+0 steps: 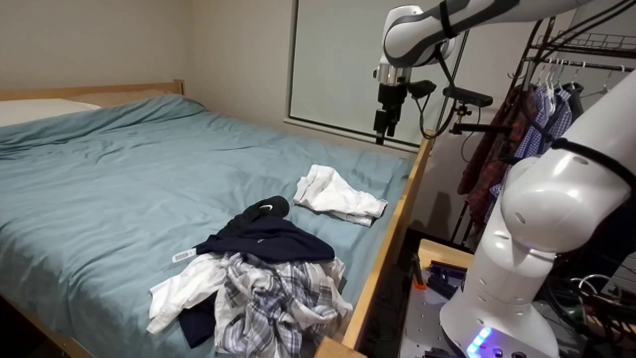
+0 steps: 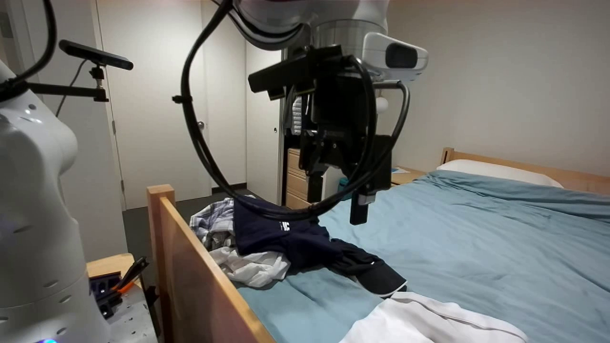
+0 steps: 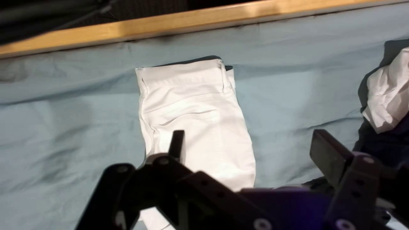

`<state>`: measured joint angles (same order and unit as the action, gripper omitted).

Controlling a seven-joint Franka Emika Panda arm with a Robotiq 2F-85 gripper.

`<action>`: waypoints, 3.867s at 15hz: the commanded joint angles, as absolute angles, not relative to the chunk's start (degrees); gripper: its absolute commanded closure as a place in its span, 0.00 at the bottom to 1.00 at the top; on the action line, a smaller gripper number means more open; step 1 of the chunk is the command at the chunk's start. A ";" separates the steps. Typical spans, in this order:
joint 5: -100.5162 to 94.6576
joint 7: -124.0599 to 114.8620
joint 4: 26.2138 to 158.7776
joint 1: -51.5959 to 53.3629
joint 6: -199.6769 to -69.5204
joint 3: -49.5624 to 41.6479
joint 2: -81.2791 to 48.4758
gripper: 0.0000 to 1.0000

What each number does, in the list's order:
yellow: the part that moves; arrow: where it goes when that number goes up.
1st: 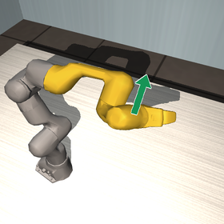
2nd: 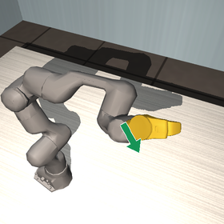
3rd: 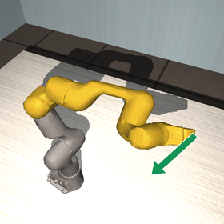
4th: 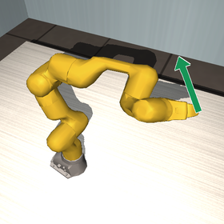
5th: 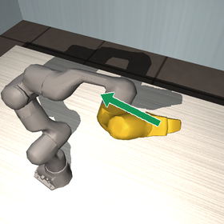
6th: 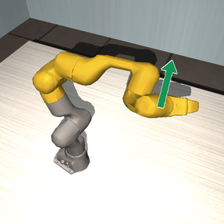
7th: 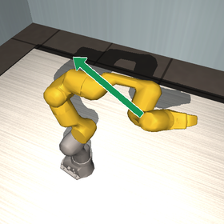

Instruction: Fold the white clothing on the right side of the bed

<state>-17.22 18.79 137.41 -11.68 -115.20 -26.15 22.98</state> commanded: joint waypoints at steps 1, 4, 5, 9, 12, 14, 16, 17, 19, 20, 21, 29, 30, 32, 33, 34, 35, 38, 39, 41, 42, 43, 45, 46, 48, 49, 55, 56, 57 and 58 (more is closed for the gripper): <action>-11.99 11.47 136.50 -14.56 -119.61 -24.45 19.45 0.00; -6.98 5.07 133.17 -14.92 -125.28 -24.10 12.67 0.00; -5.69 2.68 132.43 -15.11 -126.83 -23.71 10.99 0.00; -2.39 -9.66 123.56 -15.28 -131.05 -21.07 -0.35 0.00; -2.42 -19.95 115.89 -15.11 -127.58 -19.88 -6.77 0.00; -3.16 -17.92 118.80 -15.04 -129.07 -19.63 -4.65 0.00; -2.85 -18.26 117.50 -14.91 -128.66 -19.35 -6.05 0.00; -2.85 -18.25 117.63 -14.93 -128.66 -19.35 -6.00 0.00; -5.17 -29.82 115.27 -14.39 -129.59 -20.00 -9.51 0.00; -4.49 -32.59 113.34 -14.55 -129.87 -20.10 -11.99 0.00; -4.41 -35.56 112.22 -14.50 -129.58 -20.34 -13.42 0.00; -4.38 -52.50 95.28 -13.84 -122.23 -21.95 -30.28 0.00; -4.17 -52.36 93.47 -13.86 -121.28 -21.50 -31.68 0.00; -3.13 -50.01 90.68 -14.33 -118.79 -20.00 -33.57 0.00; -2.99 -49.53 89.63 -14.29 -118.05 -19.44 -34.24 0.00; -2.87 -49.15 90.10 -14.13 -117.73 -19.00 -33.22 0.00; -3.84 -50.60 91.93 -13.89 -120.02 -19.71 -33.02 0.00; -3.81 -50.58 90.86 -13.53 -119.19 -19.21 -33.31 0.00; -5.26 -53.20 89.42 -12.61 -117.93 -20.20 -34.89 0.00; -4.84 -55.40 86.52 -12.35 -115.59 -20.12 -37.80 0.00; -4.37 -56.31 85.17 -12.44 -115.08 -19.80 -39.27 0.00; -4.20 -56.73 83.93 -12.48 -114.28 -19.57 -40.51 0.00; -4.03 -58.67 81.35 -12.17 -113.50 -19.43 -43.32 0.00; -4.23 -59.87 80.11 -11.93 -113.40 -19.58 -44.76 0.00; -4.66 -62.03 77.56 -11.62 -112.66 -20.01 -47.37 0.00; -4.83 -62.93 76.31 -11.56 -112.14 -20.12 -48.65 0.00; -9.11 -70.68 73.39 -9.66 -110.92 -22.61 -54.44 0.00; -9.97 -71.58 72.62 -9.60 -110.41 -22.92 -55.29 0.00; -10.89 -72.02 71.98 -9.45 -110.16 -23.15 -55.95 0.00; -11.41 -70.65 72.03 -9.88 -111.18 -22.61 -55.99 0.00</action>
